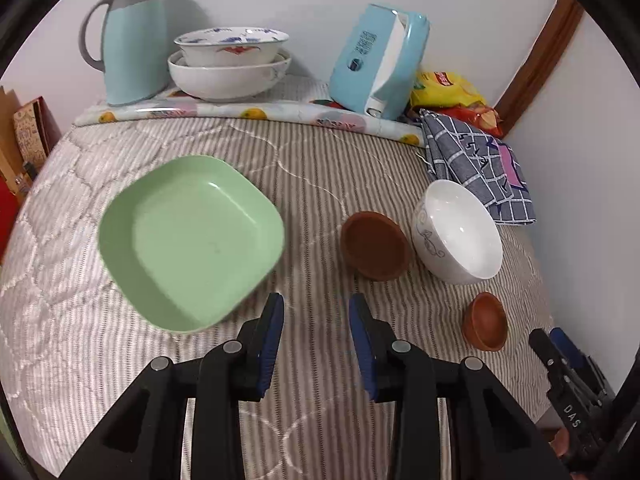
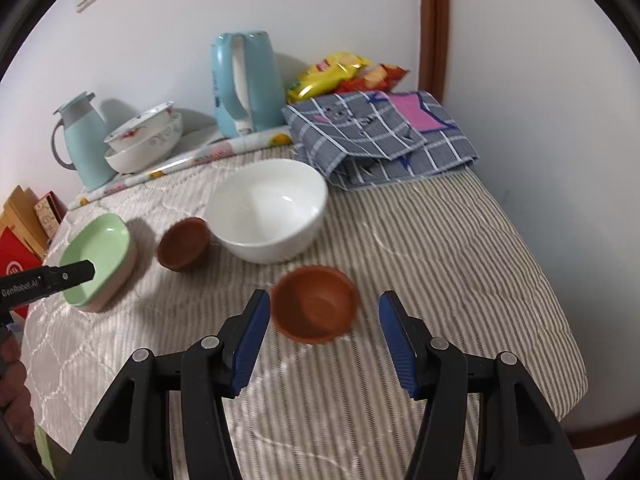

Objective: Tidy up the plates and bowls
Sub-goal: 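Move the left gripper to one brown bowl while the right gripper approaches the other, then close the left gripper on one brown bowl rim while the right closes on the other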

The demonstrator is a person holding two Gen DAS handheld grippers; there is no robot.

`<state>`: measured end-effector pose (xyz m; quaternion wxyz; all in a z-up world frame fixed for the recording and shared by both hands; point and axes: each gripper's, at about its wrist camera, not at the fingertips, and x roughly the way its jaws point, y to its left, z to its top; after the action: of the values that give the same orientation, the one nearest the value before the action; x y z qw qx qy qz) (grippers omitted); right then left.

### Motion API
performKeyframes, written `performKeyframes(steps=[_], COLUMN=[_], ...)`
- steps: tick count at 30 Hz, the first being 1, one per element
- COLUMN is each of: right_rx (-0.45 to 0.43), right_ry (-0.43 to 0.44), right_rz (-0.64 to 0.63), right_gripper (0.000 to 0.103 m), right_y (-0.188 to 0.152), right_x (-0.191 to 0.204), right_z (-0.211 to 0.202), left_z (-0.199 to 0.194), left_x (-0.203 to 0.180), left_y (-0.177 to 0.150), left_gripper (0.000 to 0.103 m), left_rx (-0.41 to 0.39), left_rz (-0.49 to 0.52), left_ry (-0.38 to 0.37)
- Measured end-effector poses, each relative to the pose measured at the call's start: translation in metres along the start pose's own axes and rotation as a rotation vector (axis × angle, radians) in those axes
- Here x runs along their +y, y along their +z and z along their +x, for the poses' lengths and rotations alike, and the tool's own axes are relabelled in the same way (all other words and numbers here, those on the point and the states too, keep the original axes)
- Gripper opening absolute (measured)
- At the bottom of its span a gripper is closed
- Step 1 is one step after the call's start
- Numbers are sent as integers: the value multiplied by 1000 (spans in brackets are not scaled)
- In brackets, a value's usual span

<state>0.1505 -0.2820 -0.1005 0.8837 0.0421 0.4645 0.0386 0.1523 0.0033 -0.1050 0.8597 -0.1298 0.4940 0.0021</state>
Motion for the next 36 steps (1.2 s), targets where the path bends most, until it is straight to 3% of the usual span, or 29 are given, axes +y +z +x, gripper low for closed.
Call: performKeyframes(steps=[12, 33, 36], right_rx=[76, 137, 142], right_ry=[18, 91, 98], right_rz=[36, 49, 43], right_gripper=[51, 37, 37], right_y=[-12, -9, -10], right_x=[-26, -31, -28], right_z=[41, 83, 87], left_z=[34, 93, 100], left_x=[-9, -30, -32], left_y=[3, 28, 29], left_gripper=[32, 31, 25], left_rx=[26, 64, 74], left_rz=[-26, -54, -50], left_ry=[1, 0, -3])
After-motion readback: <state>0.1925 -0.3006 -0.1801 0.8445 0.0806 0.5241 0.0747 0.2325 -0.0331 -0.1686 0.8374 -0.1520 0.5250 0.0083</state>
